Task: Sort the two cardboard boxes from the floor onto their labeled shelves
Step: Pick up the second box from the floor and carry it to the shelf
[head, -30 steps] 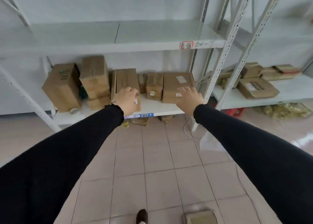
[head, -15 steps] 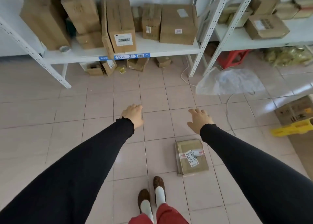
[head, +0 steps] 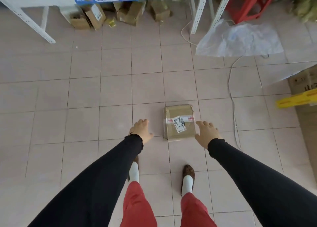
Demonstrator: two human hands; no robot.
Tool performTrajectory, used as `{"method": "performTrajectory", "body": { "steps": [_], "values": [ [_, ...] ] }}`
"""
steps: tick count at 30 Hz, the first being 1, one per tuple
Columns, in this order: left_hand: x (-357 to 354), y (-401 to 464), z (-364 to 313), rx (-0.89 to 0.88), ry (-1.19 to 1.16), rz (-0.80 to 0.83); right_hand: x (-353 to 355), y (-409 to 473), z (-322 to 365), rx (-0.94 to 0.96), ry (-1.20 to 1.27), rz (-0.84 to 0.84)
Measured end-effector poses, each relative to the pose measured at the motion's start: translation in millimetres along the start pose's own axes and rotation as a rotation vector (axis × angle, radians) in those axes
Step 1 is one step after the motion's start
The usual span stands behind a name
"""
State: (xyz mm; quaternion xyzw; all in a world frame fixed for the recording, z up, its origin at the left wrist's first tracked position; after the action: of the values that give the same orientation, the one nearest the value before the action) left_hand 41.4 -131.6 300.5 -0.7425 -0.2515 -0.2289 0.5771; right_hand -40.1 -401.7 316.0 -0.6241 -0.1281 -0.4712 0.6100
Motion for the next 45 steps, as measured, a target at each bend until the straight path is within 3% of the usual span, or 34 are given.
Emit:
{"method": "performTrajectory", "body": {
  "steps": [6, 11, 19, 30, 38, 45],
  "values": [
    [-138, 38, -32, 0.109, -0.206, 0.133, -81, 32, -102, -0.068, -0.021, 0.077],
    [-212, 102, -26, 0.189, -0.336, 0.128, -158, 87, -151, -0.082, -0.013, 0.119],
    [-294, 227, -7, 0.25, -0.436, 0.095, -270, 195, -200, -0.097, -0.009, 0.164],
    [-386, 359, 31, 0.335, -0.796, 0.113, -374, 304, -231, -0.124, -0.001, 0.167],
    [-384, 367, 24, 0.328, -1.018, 0.112, -371, 319, -236, -0.176, 0.186, 0.062],
    [-281, 283, 10, 0.292, -1.158, 0.044, -259, 259, -191, -0.151, 0.334, 0.003]
  ]
}}
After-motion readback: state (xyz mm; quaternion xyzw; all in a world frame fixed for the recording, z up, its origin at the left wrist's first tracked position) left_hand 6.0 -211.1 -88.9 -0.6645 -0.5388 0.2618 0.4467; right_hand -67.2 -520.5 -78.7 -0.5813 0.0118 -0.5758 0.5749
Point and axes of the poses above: each hand's wrist, its own y-axis towards the middle knuckle, its own x-axis out of the back of the hand, z = x × y, the point moved 9 cm from there along y, towards the middle knuckle, and after that the axes turned 2 degrees about y, right-handed, at the moved point
